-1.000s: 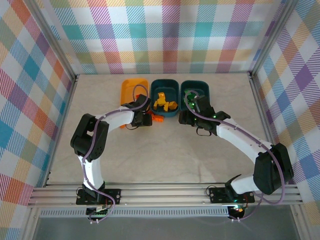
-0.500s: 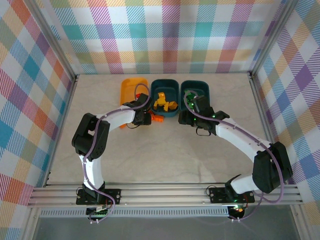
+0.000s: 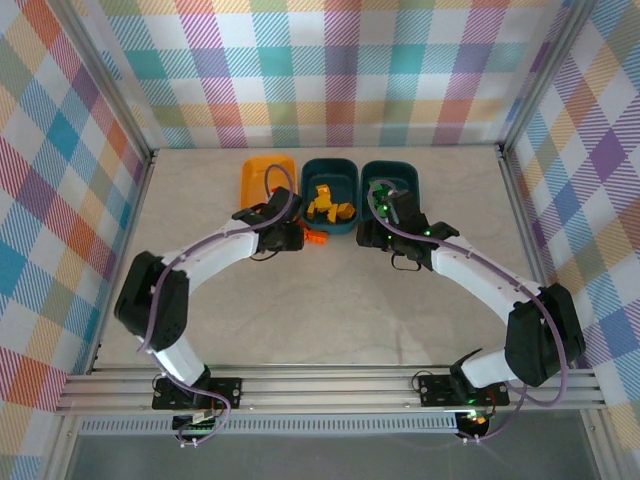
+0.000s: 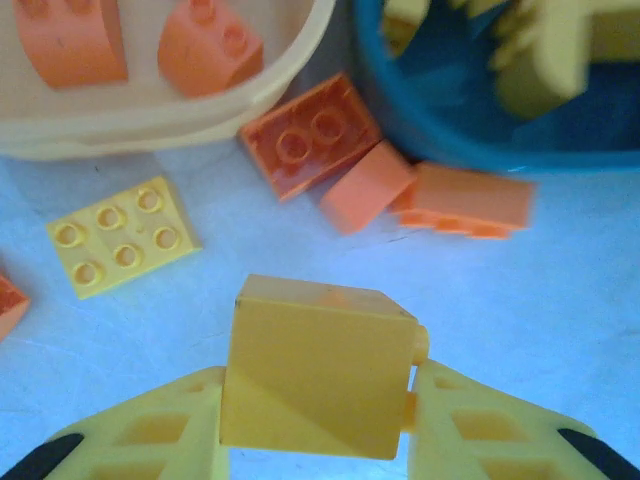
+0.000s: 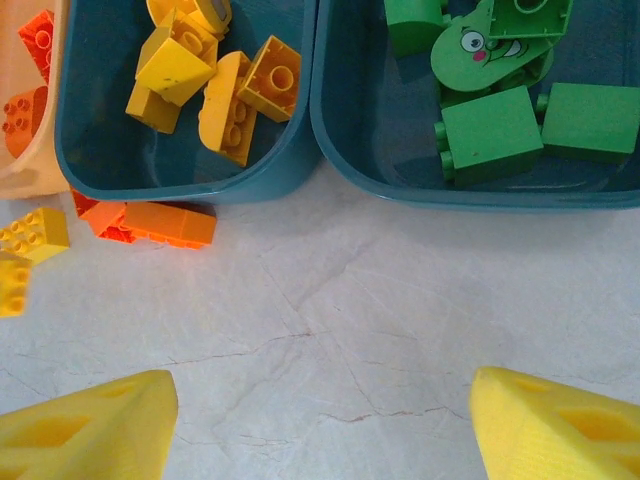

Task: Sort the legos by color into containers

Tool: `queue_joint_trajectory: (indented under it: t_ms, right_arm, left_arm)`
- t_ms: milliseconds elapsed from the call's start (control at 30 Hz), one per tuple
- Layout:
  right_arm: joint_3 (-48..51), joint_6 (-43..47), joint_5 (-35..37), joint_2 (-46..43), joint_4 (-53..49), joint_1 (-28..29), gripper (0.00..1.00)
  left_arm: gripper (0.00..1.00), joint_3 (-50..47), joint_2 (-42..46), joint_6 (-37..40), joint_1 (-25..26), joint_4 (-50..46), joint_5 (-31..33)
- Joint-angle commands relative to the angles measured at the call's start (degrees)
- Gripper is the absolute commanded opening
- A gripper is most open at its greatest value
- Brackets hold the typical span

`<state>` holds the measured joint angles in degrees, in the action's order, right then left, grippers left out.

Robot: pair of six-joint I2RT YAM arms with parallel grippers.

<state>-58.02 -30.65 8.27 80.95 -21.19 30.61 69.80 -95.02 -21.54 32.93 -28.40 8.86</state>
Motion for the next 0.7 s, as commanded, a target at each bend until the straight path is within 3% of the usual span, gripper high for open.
queue_joint_trajectory:
  t_ms: [0, 533, 600, 667]
  right_arm:
    - [1.21, -0.96, -0.96, -0.35, 2.54, -1.18, 0.77]
    - [7.01, -3.11, -1.93, -9.71, -0.07, -2.48, 0.77]
    - [7.47, -2.94, -1.58, -10.97, -0.63, -2.49, 0.78]
    - [7.35, -2.53, -1.37, -11.59, -1.19, -2.49, 0.79]
  left_arm:
    - [0.31, 1.65, 2.53, -1.61, 0.30, -1.92, -1.49]
    - [0.34, 41.80, -30.00, -2.46, 0.30, -12.40, -8.31]
    - [0.42, 45.70, -32.64, -2.61, 0.30, -13.35, -8.77]
    - [0.60, 48.99, -34.31, -2.79, 0.30, -15.01, -8.42]
